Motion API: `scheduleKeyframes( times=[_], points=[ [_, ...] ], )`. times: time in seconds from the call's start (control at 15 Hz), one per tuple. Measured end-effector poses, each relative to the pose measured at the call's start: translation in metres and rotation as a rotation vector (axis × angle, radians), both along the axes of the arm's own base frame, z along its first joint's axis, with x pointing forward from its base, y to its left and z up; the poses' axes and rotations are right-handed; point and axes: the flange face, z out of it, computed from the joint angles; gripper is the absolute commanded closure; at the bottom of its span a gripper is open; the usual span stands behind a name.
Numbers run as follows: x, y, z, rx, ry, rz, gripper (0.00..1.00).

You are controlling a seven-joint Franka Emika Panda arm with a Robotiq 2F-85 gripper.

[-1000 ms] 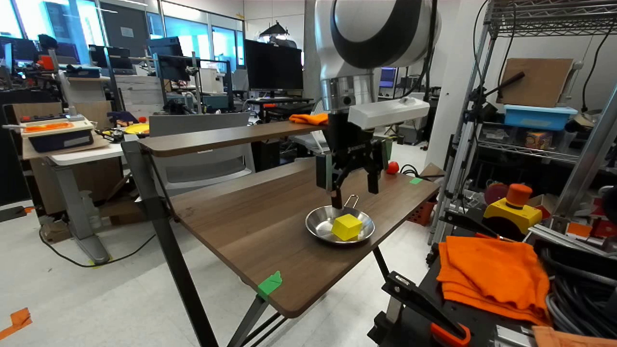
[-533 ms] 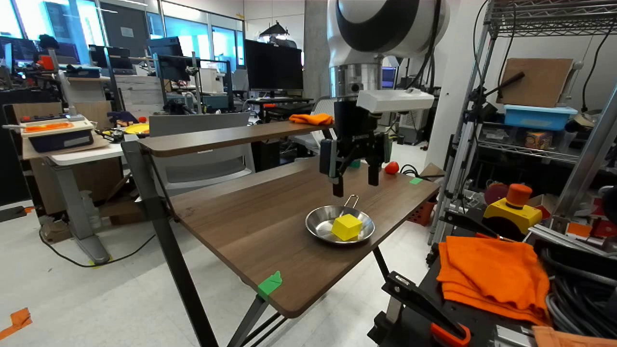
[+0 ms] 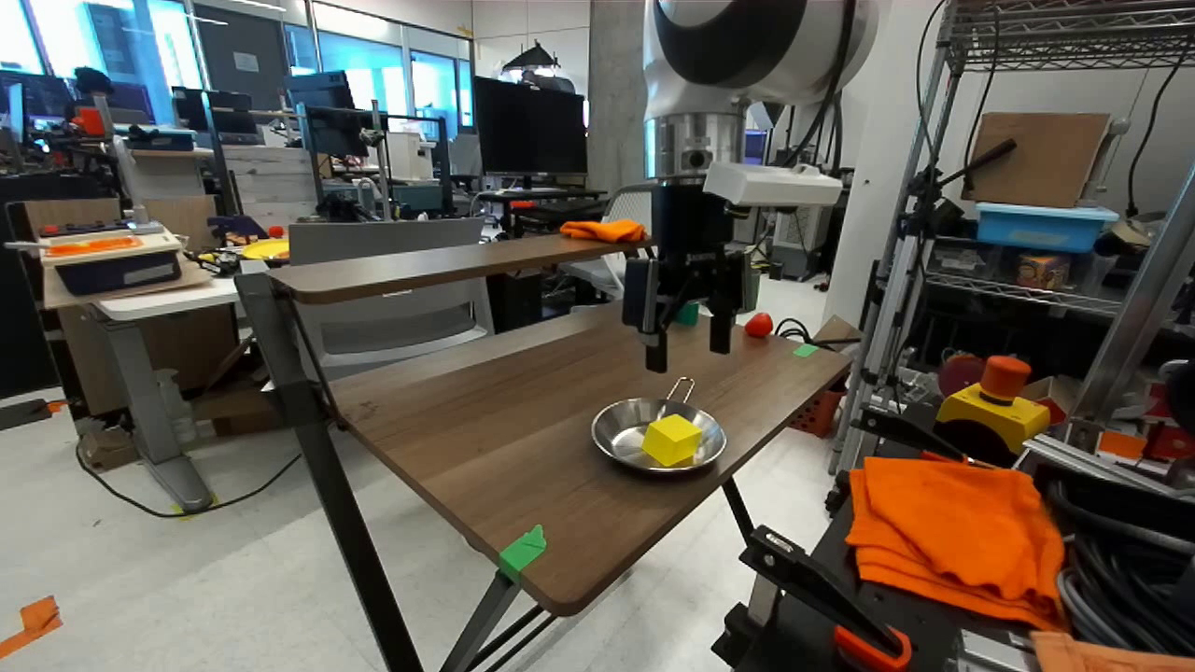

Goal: Put the yellow block on the silver pan then remove it from the pan

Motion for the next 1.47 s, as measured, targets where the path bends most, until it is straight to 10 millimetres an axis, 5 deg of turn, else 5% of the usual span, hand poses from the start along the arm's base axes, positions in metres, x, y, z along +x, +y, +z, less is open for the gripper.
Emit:
scheduleKeyframes(
  times=[0.53, 1.47],
  points=[
    [-0.006, 0.016, -0.01, -0.024, 0.02, 0.041, 0.0],
    [-0.006, -0.013, -0.019, -0.107, 0.027, -0.009, 0.0]
  ],
)
